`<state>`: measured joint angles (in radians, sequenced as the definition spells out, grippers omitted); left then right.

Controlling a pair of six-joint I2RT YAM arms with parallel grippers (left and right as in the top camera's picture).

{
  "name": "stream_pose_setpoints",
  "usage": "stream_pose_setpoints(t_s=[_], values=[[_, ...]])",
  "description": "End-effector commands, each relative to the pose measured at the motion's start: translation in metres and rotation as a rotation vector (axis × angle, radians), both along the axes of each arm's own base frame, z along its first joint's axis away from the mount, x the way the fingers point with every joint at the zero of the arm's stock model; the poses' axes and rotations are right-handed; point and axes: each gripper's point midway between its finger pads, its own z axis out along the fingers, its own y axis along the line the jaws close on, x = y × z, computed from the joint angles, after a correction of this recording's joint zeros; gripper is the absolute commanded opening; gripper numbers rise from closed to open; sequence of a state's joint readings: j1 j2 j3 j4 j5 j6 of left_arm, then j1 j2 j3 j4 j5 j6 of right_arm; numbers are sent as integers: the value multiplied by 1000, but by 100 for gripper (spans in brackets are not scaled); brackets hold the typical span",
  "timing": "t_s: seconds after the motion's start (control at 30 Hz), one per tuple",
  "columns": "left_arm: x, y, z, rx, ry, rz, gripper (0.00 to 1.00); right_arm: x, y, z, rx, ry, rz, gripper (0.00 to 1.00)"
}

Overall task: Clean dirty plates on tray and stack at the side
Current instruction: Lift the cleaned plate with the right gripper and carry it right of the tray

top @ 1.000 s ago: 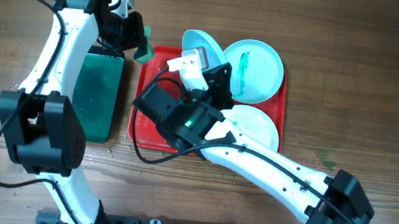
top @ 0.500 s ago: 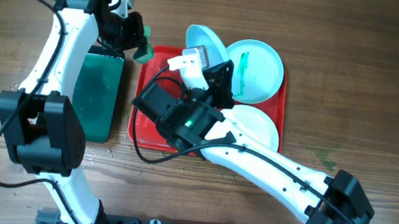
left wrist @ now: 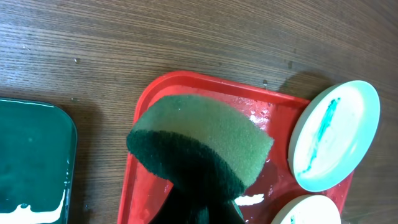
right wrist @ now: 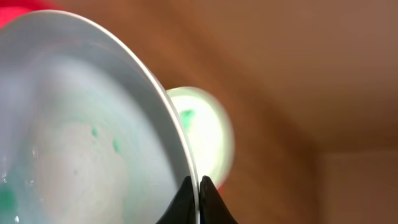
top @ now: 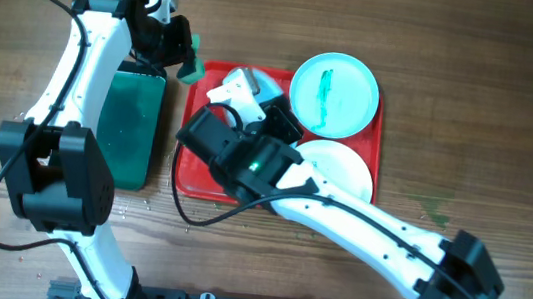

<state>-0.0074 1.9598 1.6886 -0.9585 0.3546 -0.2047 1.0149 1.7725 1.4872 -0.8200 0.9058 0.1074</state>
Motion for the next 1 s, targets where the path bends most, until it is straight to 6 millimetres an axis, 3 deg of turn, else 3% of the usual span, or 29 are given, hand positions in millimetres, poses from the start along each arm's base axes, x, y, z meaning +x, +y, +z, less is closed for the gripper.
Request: stream_pose_setpoints(t_s=[0.0, 0.03, 0.13, 0.23, 0.27, 0.4, 0.47, 0.57, 0.63, 0.8, 0.97], values=[[0, 2, -6, 7, 21, 32, 4, -11, 8, 16, 389, 256, 105, 4], [0, 4, -6, 8, 32, 62, 4, -8, 1, 25, 470, 293, 113, 4], [-2, 10, -11, 58, 68, 155, 4, 10, -46, 60, 744, 364, 96, 4], [-7, -1, -14, 102, 77, 133, 4, 31, -120, 77, 925, 347, -75, 4], [-10, -3, -16, 152, 86, 146, 4, 40, -162, 75, 985, 333, -201, 4], [-19, -11, -20, 334, 82, 163, 4, 41, -268, 46, 1066, 304, -554, 4], [-21, -18, -19, 380, 67, 158, 4, 34, -311, 23, 1071, 298, -711, 4], [-23, -30, -18, 422, 46, 129, 4, 18, -358, -18, 1027, 306, -897, 4], [-23, -32, -16, 453, 32, 152, 4, 9, -375, -43, 1002, 312, -971, 4], [-21, -32, -15, 472, 15, 175, 4, -6, -387, -102, 994, 287, -1080, 4], [-21, -32, -15, 472, 16, 175, 4, -8, -397, -130, 968, 214, -1111, 4]])
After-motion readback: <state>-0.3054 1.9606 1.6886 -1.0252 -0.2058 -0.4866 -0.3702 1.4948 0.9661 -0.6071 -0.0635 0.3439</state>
